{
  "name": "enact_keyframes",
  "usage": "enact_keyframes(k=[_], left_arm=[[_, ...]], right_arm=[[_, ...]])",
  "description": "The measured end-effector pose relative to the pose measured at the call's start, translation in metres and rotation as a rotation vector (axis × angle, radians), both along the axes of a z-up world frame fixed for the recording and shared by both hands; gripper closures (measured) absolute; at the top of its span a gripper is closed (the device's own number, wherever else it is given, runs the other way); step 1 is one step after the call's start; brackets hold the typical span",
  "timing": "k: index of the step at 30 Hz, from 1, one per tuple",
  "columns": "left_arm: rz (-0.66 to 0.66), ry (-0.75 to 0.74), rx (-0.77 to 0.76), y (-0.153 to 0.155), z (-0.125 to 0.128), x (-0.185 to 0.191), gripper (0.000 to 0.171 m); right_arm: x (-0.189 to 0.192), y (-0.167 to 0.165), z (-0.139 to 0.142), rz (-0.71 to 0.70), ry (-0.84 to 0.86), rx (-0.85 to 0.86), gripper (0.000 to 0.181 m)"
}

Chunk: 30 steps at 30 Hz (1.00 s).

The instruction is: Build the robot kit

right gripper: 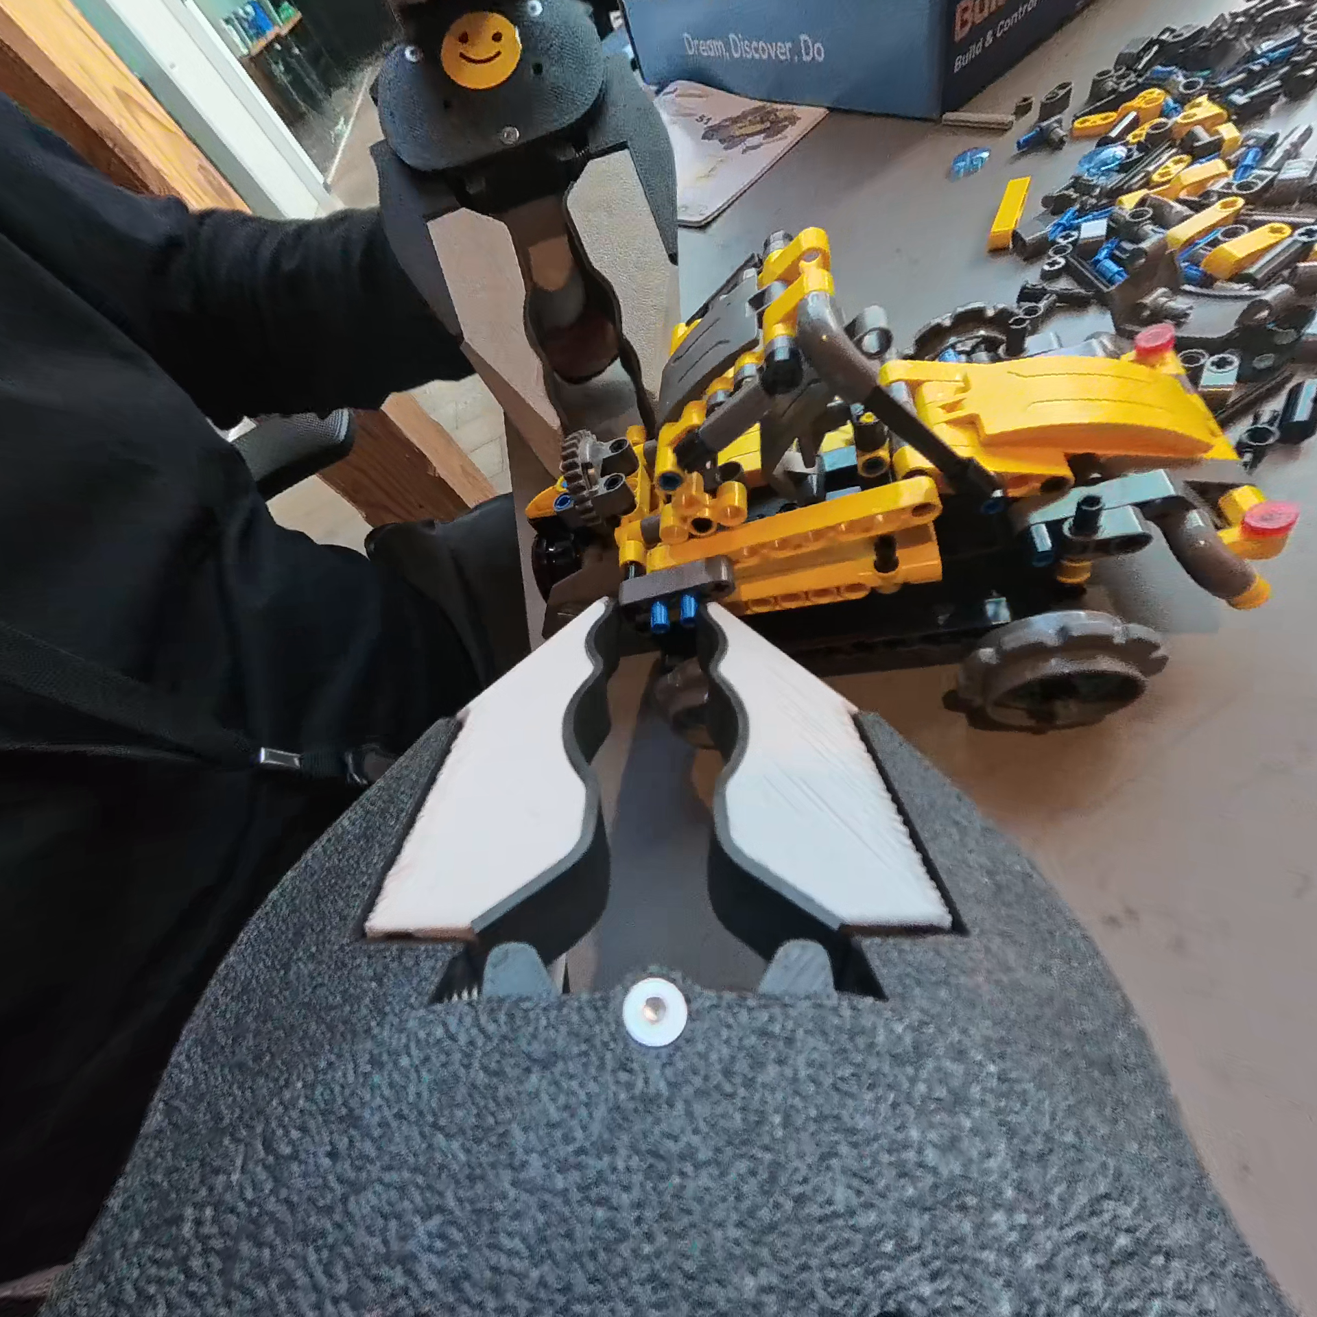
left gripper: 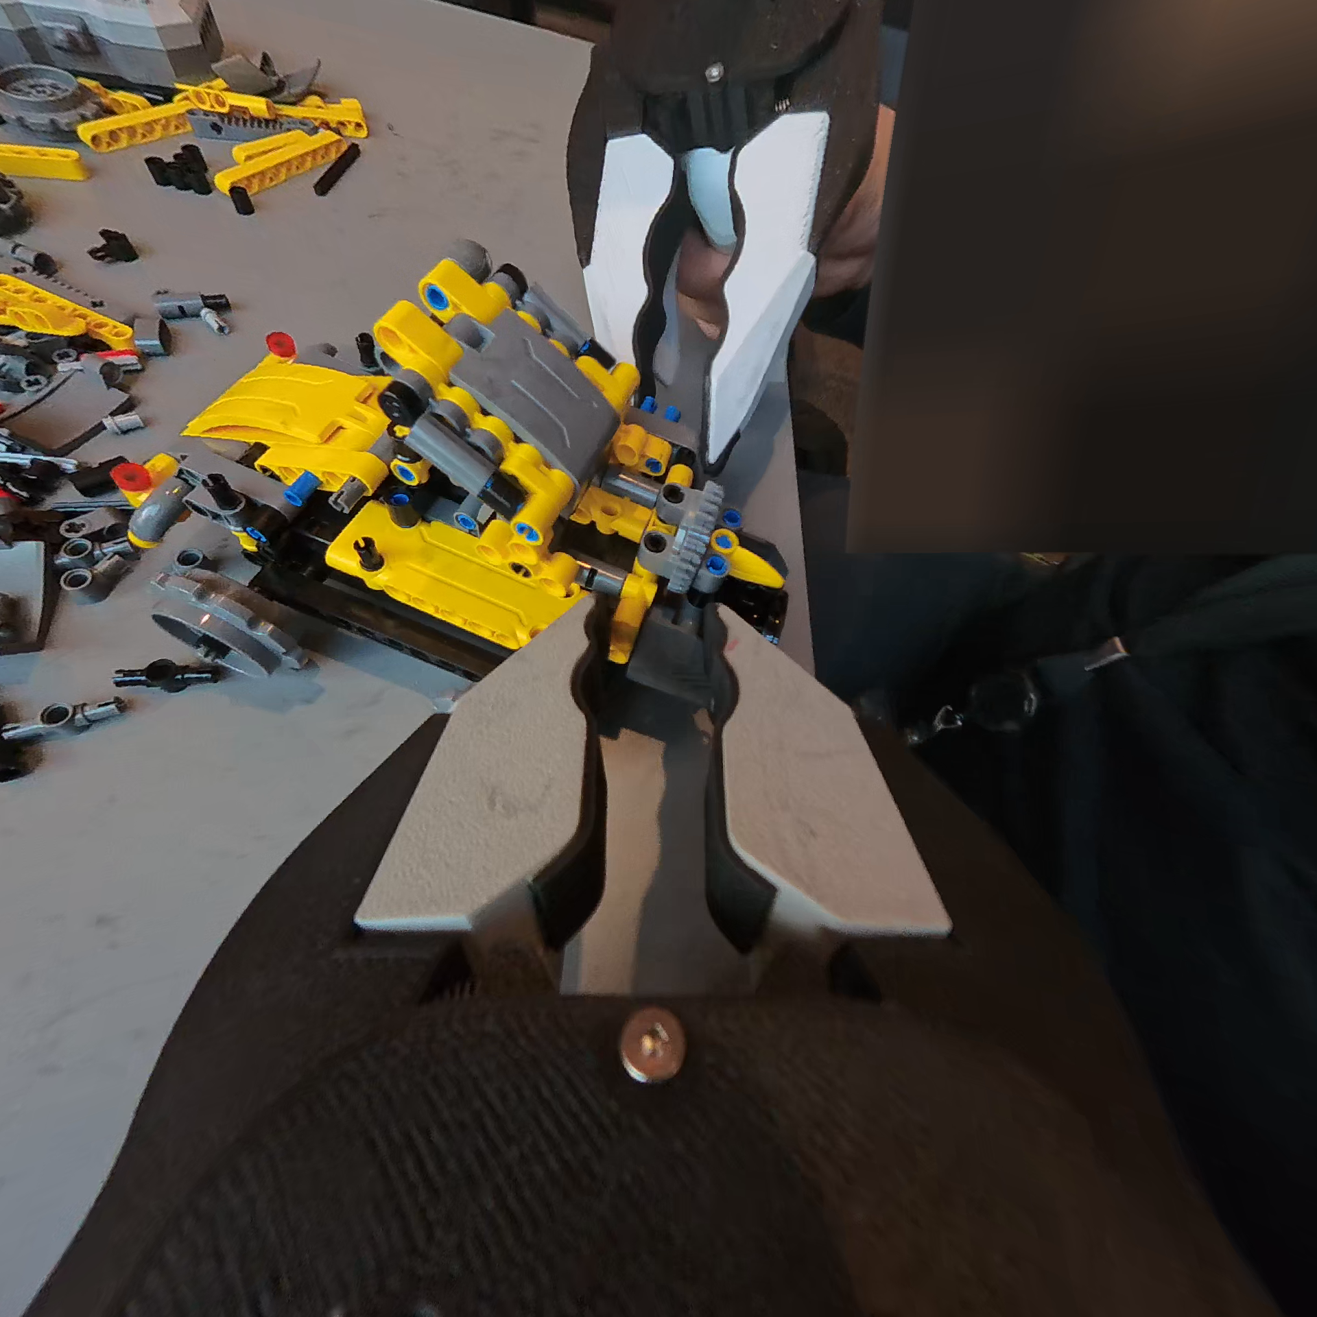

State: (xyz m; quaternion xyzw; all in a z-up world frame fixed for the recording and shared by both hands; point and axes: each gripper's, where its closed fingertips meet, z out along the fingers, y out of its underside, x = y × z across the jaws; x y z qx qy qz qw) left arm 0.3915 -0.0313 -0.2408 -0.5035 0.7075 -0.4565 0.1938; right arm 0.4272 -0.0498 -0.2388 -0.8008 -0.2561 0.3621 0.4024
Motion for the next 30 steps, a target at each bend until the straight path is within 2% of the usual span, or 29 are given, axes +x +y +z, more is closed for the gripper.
enact_keyframes(k=[5,8,12,15,22,27,30], left_arm=[[0.005,-0.012,-0.090,0.004,-0.001,0.001,0.150],[-0.010,0.002,-0.088,0.002,-0.002,0.000,0.152],[-0.037,0.053,-0.171,0.003,-0.003,0.000,0.162],[-0.004,0.042,-0.143,0.013,-0.002,0.002,0.161],[-0.005,0.066,-0.203,0.011,-0.003,0.003,0.163],[0.008,0.053,-0.187,0.015,-0.002,0.000,0.162],[0.023,0.039,-0.168,0.014,-0.001,-0.001,0.161]], right_arm=[[0.001,0.005,-0.002,-0.024,-0.024,0.009,0.162],[0.000,0.004,-0.002,-0.021,-0.063,0.036,0.163],[-0.001,0.005,-0.003,0.002,-0.083,0.046,0.163],[0.001,0.016,-0.003,-0.055,-0.066,0.030,0.161],[0.001,0.016,-0.004,-0.045,-0.092,0.047,0.162],[-0.001,0.021,-0.004,-0.066,-0.069,0.026,0.160],[0.001,0.022,-0.007,-0.066,-0.156,0.074,0.157]])
